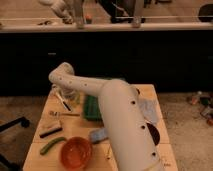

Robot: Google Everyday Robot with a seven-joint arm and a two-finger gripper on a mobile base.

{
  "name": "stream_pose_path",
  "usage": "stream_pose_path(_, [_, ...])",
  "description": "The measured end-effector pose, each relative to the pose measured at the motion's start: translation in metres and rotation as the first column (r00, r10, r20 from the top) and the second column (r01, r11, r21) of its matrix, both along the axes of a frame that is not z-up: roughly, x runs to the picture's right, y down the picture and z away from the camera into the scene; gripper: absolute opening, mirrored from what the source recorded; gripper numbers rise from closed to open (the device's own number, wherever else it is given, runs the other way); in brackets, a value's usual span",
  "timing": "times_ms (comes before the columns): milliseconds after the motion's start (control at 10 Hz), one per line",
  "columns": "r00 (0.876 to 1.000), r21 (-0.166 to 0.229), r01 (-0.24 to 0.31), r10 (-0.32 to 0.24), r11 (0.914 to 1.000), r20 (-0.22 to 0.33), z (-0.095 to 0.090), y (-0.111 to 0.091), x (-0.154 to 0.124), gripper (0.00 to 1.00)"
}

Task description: Stack cups on top of each other

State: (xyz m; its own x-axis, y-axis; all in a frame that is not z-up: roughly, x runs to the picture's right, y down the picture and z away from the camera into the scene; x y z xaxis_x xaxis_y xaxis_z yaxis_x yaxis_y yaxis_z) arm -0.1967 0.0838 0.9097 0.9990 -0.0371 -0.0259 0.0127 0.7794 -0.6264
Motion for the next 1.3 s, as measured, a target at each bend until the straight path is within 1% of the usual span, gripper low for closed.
stream_pose_path(100, [1.0, 0.001, 0.0, 0.0, 1.0, 0.004, -0.001, 0.0, 0.001, 0.26])
stream_pose_path(300, [1.0, 0.004, -0.005, 0.005, 1.0, 0.017, -0.002, -0.001, 0.001, 0.05])
stream_pose_path(400, [1.0, 0.007, -0.009, 0.009, 0.9999, 0.022, -0.003, -0.002, 0.002, 0.0])
stream_pose_path(600, [0.999, 0.017, -0.019, 0.019, 0.9997, 0.037, -0.009, -0.004, 0.005, 0.0])
stream_pose_path(900, [0.997, 0.074, -0.035, 0.03, 0.9966, 0.064, -0.036, -0.019, 0.008, 0.0])
stream_pose_path(1100, [0.997, 0.121, -0.025, 0.015, 0.9923, 0.081, -0.055, -0.027, 0.006, 0.0])
stream_pose_path(1300, [0.995, 0.142, -0.024, 0.01, 0.9895, 0.099, -0.065, -0.033, 0.002, 0.0])
